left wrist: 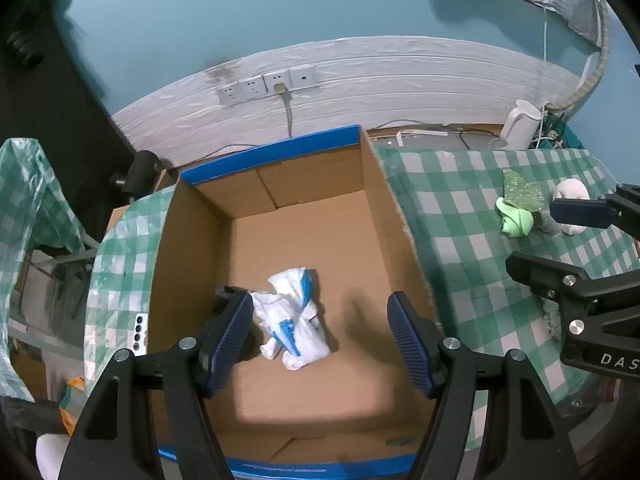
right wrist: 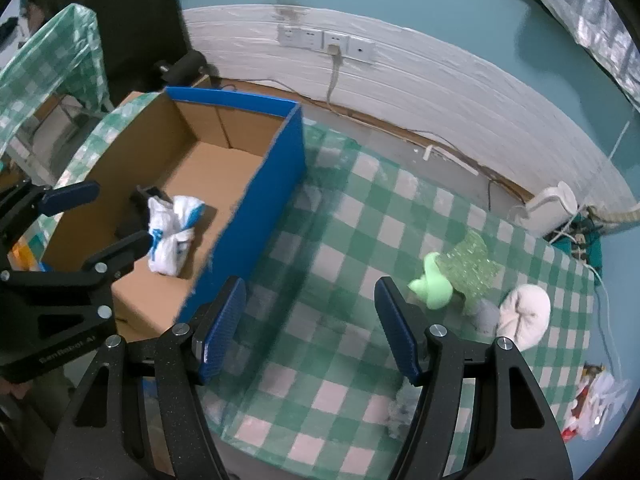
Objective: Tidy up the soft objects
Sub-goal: 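Move both tools back over the table toward the pink-grey taped bundle, then grasp the pink-and-grey taped bundle with the right tool, then grasp the light green foam piece with the left tool while the right tool holds the bundle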
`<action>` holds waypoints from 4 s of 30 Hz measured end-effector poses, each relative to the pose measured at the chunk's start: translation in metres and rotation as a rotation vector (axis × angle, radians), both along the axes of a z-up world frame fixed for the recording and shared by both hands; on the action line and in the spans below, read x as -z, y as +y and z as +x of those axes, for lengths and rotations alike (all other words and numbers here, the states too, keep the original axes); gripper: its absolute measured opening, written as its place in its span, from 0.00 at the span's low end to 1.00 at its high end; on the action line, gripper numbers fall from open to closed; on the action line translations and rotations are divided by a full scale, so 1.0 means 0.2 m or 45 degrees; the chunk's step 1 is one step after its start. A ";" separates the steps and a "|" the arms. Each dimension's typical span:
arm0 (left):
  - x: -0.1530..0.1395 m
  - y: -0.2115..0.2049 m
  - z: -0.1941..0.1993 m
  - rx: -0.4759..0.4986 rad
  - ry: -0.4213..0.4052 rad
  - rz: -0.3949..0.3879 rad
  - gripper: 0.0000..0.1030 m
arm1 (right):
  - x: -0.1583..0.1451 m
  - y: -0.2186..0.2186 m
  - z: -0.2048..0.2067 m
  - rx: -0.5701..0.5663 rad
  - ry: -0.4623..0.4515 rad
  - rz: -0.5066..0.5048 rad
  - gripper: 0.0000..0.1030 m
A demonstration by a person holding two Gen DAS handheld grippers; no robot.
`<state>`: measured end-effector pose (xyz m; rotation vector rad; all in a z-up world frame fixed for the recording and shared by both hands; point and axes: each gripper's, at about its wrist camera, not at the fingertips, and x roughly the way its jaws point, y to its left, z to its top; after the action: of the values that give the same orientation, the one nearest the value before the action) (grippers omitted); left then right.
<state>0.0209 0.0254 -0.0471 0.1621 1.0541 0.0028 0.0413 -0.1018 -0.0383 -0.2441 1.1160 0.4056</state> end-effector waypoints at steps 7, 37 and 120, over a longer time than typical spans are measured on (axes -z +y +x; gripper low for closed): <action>-0.01 -0.09 0.01 0.036 -0.002 -0.009 0.70 | 0.02 -0.14 0.00 0.064 0.010 -0.002 0.65; 0.09 -0.54 0.10 0.196 0.078 0.005 0.70 | 0.13 -0.67 -0.03 0.295 0.060 0.012 0.66; 0.57 -1.13 0.46 0.344 0.280 -0.088 0.79 | 0.63 -1.04 0.10 0.535 0.291 -0.001 0.48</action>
<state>0.1129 -0.2007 -0.1608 0.2454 1.2425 -0.3013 0.0618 -0.3101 -0.1641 0.0414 1.3547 0.0584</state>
